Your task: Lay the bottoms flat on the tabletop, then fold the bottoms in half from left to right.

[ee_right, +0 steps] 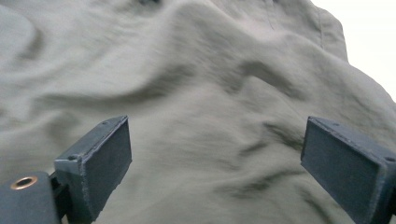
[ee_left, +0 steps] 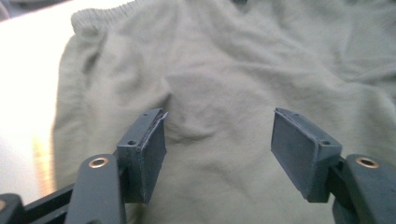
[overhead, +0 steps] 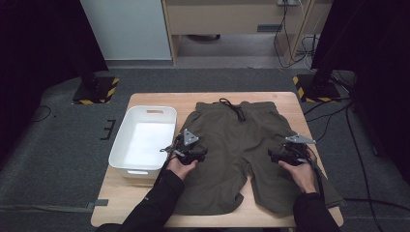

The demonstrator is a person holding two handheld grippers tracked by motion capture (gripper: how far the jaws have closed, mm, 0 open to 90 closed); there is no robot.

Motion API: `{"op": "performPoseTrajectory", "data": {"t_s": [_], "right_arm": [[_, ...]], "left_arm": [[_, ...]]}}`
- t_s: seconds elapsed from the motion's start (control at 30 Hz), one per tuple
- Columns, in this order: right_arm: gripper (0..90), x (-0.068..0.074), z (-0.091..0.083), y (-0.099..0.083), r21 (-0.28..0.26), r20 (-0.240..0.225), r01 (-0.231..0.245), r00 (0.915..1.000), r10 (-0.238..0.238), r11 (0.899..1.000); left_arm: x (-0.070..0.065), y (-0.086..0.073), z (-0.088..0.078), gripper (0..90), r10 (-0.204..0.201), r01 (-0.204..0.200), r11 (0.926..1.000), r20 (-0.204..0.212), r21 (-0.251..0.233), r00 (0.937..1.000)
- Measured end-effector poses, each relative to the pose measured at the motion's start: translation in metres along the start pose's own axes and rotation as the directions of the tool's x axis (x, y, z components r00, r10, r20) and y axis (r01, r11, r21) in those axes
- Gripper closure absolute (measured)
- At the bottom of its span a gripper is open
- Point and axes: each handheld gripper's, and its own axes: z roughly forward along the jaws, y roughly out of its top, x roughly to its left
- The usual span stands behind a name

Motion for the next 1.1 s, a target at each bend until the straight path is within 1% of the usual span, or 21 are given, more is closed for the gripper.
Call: {"op": "performPoseTrajectory", "data": {"t_s": [0.03,0.1,0.17,0.23,0.3,0.4,0.47,0.57,0.67,0.77,0.83,1.0,1.1], "right_arm": [[9.7,0.002,-0.002,0.002,-0.014,-0.005,0.006,1.0000,-0.006,1.000],[9.9,0.009,-0.008,0.006,-0.037,-0.030,0.003,0.9995,-0.004,0.999],[10.0,0.016,-0.012,0.009,-0.049,-0.055,0.018,0.9983,-0.020,0.999],[10.2,0.025,-0.016,0.012,-0.060,-0.074,0.039,0.9963,-0.043,0.997],[10.3,0.032,-0.019,0.014,-0.074,-0.092,0.049,0.9941,-0.056,0.996],[10.6,0.045,-0.025,0.016,-0.093,-0.127,0.066,0.9889,-0.078,0.993],[10.6,0.052,-0.027,0.017,-0.099,-0.140,0.075,0.9862,-0.088,0.992],[10.6,0.065,-0.031,0.019,-0.115,-0.167,0.093,0.9797,-0.112,0.989],[10.6,0.075,-0.034,0.021,-0.127,-0.182,0.104,0.9751,-0.126,0.986],[10.5,0.084,-0.037,0.022,-0.135,-0.198,0.121,0.9690,-0.147,0.983],[10.5,0.090,-0.038,0.022,-0.140,-0.208,0.129,0.9655,-0.157,0.982],[11.1,0.102,-0.040,0.023,-0.149,-0.232,0.147,0.9560,-0.179,0.978],[11.4,0.109,-0.039,0.022,-0.149,-0.243,0.158,0.9511,-0.191,0.976]], "left_arm": [[0.002,0.001,-0.007,35.2,-0.008,0.008,0.9998,0.008,-0.020,0.9999],[0.005,0.005,-0.017,36.1,-0.012,0.013,0.9985,0.007,-0.054,0.9999],[0.008,0.010,-0.026,36.3,-0.022,0.023,0.9962,0.012,-0.084,0.9997],[0.013,0.015,-0.035,36.9,-0.031,0.032,0.9929,0.014,-0.114,0.9994],[0.018,0.019,-0.045,37.3,-0.037,0.038,0.9883,0.004,-0.148,0.9993],[0.022,0.022,-0.053,37.5,-0.043,0.043,0.9848,0.002,-0.168,0.9991],[0.025,0.023,-0.056,37.9,-0.052,0.051,0.9840,0.000,-0.170,0.9986],[0.028,0.023,-0.057,38.0,-0.060,0.058,0.9842,-0.003,-0.167,0.9982],[0.032,0.023,-0.058,38.2,-0.066,0.063,0.9837,-0.011,-0.169,0.9978],[0.036,0.024,-0.057,38.3,-0.083,0.078,0.9823,-0.021,-0.170,0.9963],[0.038,0.025,-0.057,38.3,-0.081,0.075,0.9835,-0.030,-0.165,0.9963],[0.042,0.029,-0.052,38.4,-0.085,0.077,0.9834,-0.039,-0.164,0.9956],[0.043,0.034,-0.049,38.4,-0.088,0.081,0.9833,-0.036,-0.163,0.9955]]}}
